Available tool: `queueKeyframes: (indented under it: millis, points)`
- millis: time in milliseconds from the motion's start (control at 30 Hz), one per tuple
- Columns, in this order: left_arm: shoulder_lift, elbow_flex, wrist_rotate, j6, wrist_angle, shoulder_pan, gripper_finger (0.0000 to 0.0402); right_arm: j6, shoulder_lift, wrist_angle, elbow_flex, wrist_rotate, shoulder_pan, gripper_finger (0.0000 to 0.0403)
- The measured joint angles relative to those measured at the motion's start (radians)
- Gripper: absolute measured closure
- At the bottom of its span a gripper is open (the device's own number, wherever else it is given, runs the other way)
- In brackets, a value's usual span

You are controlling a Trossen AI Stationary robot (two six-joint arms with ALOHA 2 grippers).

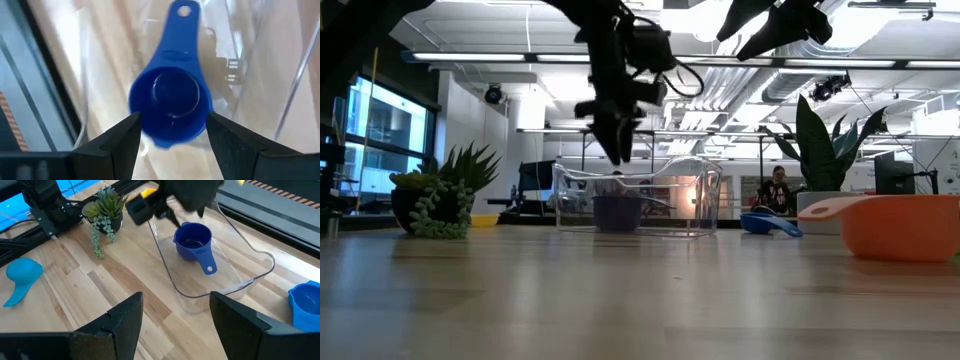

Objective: Nest measuring cups in basket
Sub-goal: Stack the orange measuring cup on top of the dark blue measuring cup on the transparent bin

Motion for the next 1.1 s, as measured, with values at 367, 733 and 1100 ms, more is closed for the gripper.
queueKeyframes:
  millis: [367,733,1100]
  points:
    - [-0.158,0.126,0.246,-0.428,-0.129,0.062,0.021,0.0,-0.002,0.005,0.0,-0.066,0.0,0.0181]
    - [-0.651,-0.259,0.605,-0.681,0.286,0.057,0.0236,0.0,-0.003,-0.014,0.0,-0.164,0.0,0.0181]
    - [-1.266,-0.8,0.545,-0.989,0.725,-0.116,0.0236,0.069,-0.003,-0.012,0.0,-0.167,-0.005,0.0181]
